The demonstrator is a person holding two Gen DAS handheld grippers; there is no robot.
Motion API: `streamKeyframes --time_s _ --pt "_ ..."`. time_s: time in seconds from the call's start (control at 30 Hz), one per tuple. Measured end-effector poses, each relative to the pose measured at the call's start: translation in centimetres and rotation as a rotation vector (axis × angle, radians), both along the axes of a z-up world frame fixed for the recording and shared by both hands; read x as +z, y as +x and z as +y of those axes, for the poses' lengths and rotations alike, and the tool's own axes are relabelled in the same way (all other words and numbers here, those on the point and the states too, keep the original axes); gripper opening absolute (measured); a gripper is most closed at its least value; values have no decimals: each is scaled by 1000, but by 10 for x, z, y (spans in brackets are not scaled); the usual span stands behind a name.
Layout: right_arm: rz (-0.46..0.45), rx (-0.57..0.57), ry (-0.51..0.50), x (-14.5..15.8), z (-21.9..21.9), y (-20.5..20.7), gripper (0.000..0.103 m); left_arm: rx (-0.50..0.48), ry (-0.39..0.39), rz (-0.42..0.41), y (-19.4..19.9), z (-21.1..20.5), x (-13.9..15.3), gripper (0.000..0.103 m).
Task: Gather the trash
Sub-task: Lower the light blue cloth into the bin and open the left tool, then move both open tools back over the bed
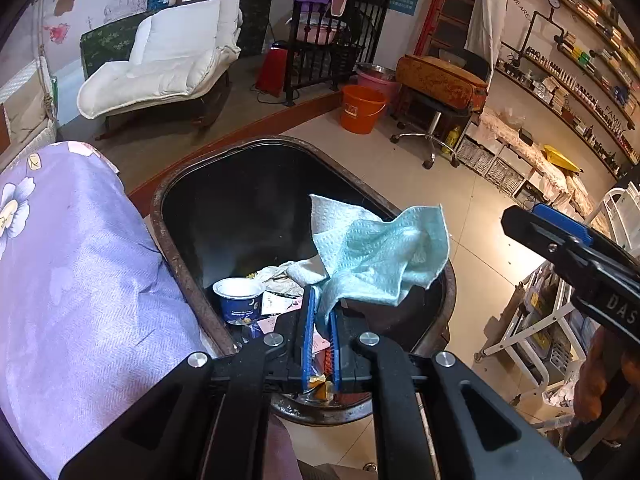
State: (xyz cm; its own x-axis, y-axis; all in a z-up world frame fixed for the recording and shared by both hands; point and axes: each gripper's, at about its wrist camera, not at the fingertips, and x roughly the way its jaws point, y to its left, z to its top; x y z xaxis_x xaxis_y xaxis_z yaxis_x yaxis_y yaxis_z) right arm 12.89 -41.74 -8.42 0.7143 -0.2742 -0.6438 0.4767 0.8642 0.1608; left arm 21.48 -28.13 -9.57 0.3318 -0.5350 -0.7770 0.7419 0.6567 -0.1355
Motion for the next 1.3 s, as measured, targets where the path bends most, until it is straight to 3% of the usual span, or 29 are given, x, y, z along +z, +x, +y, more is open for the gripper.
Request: streamKeyframes --time_s 0.27,0.5,0.6,0.93,1.13,1.3 --pt "-20 -29 0 5 -11 -10 76 -22 30 -5 5 -18 -9 11" --pt "-48 -58 2 9 -16 -17 81 -16 42 -27 7 -22 -12 55" --pt "-68 -72 -2 10 -17 -19 85 -22 46 -80 -1 -20 -8 64" --pt "-118 -70 -69 19 -4 -18 88 6 -27 -206 -28 10 21 74" --pt "-157 -54 -83 25 5 -18 90 87 -90 -248 -43 51 39 78" --pt "-162 16 -84 28 25 -8 91 178 -98 -305 -54 91 49 82"
